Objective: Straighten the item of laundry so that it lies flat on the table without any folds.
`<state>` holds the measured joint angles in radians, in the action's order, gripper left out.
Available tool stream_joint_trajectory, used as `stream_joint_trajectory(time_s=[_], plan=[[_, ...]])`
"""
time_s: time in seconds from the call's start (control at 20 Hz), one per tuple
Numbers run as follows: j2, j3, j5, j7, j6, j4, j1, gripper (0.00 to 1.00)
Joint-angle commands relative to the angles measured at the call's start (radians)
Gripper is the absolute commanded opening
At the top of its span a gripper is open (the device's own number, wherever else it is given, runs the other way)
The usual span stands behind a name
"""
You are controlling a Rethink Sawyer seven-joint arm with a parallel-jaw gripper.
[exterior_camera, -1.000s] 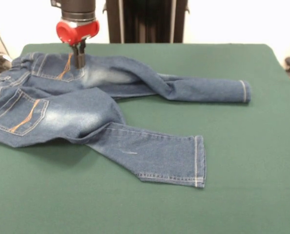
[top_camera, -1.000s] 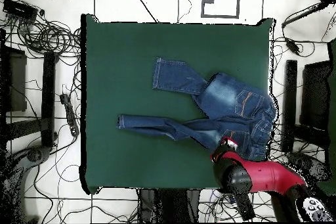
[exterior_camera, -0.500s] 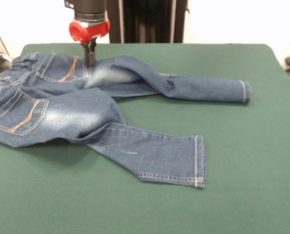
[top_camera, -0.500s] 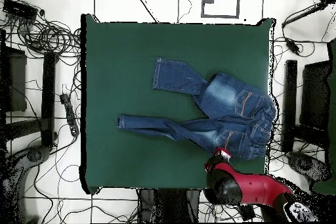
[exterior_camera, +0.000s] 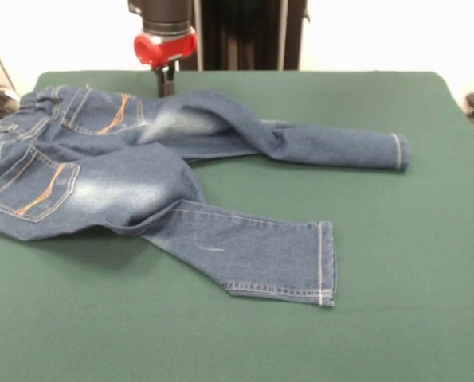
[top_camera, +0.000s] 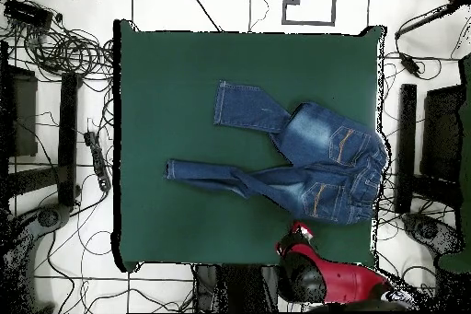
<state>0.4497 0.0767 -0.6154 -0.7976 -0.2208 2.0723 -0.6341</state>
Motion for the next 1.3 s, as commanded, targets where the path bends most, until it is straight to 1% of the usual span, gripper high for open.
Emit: stream_joint_trajectory(time_s=[0.05,0.2,0.4,0.75,1.0,1.1,1.3], plan=[[-0.099,0.0,0.085,-0.349,-0.074,0.053,0.053,0.0],[-0.111,-0.001,0.101,-0.334,-0.088,0.05,0.058,0.0],[-0.107,0.005,0.135,-0.328,-0.105,0.073,0.076,0.0],[-0.117,0.046,0.194,-0.35,-0.188,0.148,0.112,0.0],[-0.106,0.067,0.216,-0.352,-0.238,0.205,0.122,0.0],[-0.091,0.07,0.221,-0.355,-0.253,0.23,0.126,0.0],[0.022,0.055,0.24,-0.345,-0.19,0.286,0.125,0.0]])
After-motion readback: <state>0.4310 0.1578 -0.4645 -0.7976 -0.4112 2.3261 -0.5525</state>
